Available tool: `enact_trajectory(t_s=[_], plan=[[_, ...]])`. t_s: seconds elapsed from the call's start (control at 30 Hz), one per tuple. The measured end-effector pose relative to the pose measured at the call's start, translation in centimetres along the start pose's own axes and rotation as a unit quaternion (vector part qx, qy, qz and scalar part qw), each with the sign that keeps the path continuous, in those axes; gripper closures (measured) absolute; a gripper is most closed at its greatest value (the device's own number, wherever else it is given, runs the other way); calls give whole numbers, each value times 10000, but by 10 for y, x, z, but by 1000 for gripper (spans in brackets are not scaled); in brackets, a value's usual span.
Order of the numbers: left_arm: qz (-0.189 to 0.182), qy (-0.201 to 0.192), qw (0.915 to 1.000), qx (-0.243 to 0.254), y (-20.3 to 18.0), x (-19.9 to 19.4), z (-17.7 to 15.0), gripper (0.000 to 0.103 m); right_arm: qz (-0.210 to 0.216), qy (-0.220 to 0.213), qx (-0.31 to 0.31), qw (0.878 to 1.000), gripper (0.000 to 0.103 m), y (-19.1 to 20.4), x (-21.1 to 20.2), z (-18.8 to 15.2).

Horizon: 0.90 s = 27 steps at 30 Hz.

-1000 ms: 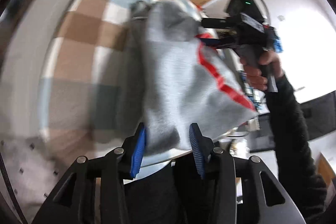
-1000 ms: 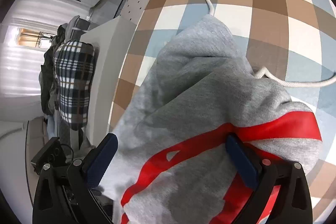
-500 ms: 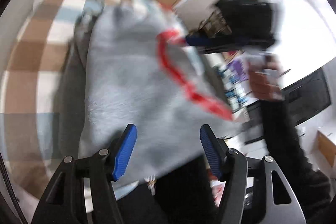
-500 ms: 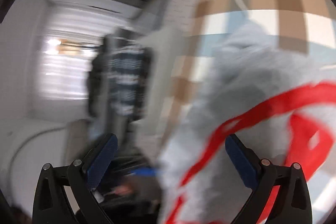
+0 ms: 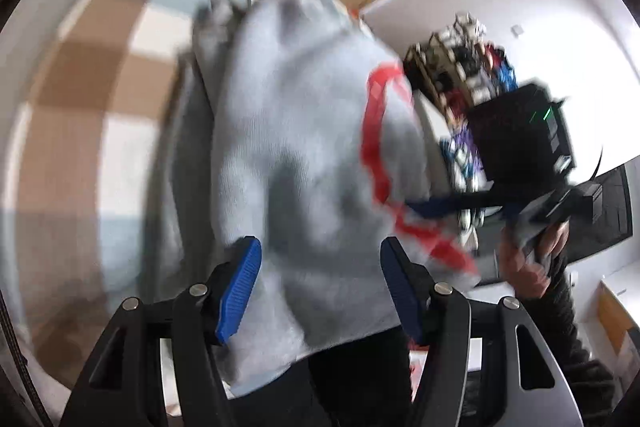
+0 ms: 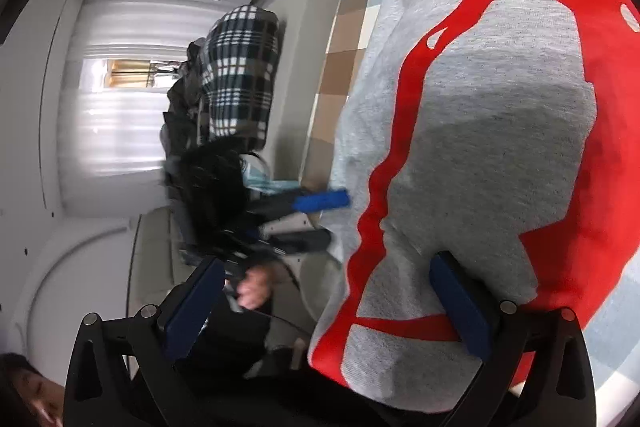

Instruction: Fold large clothes

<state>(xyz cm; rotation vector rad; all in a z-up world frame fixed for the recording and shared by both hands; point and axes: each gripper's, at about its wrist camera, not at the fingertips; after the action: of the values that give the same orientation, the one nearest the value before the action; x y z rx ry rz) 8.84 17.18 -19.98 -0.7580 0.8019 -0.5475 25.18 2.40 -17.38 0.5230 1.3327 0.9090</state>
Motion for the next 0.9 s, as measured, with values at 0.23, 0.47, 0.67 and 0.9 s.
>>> enact_trajectory(t_s=[0.23, 0.47, 0.67, 0.9], plan=[[-320, 457, 9978, -356, 18, 38, 14, 39, 13, -259, 29, 9997, 0, 1, -1, 1], [-467, 194, 9987, -33, 20, 29, 0, 39, 388, 137, -260, 9988, 0, 30, -36, -27], [-354, 290, 9989, 75, 21, 27, 3, 39, 1, 570, -22, 9984, 0, 10, -9, -42], [-192, 472, 9978, 418, 7, 39, 2, 39, -294, 622, -75, 9976, 0, 1, -5, -54]])
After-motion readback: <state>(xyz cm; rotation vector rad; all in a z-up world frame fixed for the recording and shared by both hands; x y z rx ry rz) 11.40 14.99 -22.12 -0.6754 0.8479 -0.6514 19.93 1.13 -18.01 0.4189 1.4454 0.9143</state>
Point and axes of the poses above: each gripper's, at about its wrist camera, not at the fingertips, and x roughly the way its jaws point, y to its left, z to its top, and after that the axes turned 14 degrees about -y, right-handed
